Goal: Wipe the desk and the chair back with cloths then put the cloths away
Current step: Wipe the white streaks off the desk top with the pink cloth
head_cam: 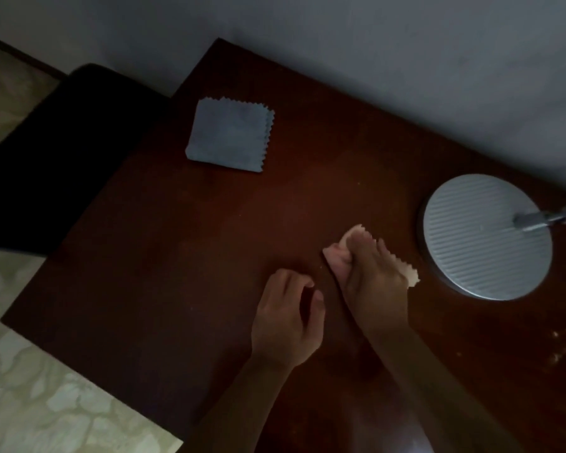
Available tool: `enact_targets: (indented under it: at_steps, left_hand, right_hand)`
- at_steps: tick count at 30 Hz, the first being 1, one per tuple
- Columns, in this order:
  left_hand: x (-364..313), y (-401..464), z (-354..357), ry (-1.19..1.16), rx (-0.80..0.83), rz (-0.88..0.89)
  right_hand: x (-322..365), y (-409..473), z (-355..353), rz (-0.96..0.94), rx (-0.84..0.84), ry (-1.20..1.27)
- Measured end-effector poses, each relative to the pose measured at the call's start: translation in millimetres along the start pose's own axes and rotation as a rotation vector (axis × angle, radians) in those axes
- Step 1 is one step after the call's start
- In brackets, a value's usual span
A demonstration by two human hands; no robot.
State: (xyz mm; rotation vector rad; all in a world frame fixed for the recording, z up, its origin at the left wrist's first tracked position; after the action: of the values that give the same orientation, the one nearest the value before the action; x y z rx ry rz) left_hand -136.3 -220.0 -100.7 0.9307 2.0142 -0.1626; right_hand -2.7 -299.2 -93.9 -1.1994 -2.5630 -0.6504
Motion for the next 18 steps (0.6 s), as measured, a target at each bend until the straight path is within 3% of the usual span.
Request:
enact_targets:
  at_steps: [7, 12, 14, 18]
  left_hand:
    - [-2.6, 1.0, 1.2, 0.016, -0.008, -0.017]
    - [-1.1, 1.0, 2.7, 0.051, -0.028, -0.016]
    - [-2.2, 1.2, 3.0, 0.058, -0.027, -0.020]
    - [-3.2, 1.6, 2.5, 0.065, -0.013, -0.031]
  right_hand:
    - [-16.3, 122.0, 7.8, 0.137, -0.050, 0.029]
    - [1.1, 63.5, -2.3, -0.107, -0.007, 0.226]
    - [-6.8, 62.2, -3.4, -0.196, -0.004, 0.186]
    - [-13.7, 115.4, 7.1, -0.026, 0.011, 0.046]
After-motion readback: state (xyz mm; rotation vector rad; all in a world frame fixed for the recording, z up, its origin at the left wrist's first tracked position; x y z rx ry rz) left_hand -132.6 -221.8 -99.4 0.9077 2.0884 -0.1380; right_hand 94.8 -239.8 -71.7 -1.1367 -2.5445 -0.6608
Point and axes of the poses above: each hand's wrist, its own y-axis towards the middle knuckle, its own z-axis out of the palm, x = y × z, the point moved 1 cm from there along y, towards the middle knuckle, and after that the axes turned 7 degrees about -x, right-handed, at the moved point
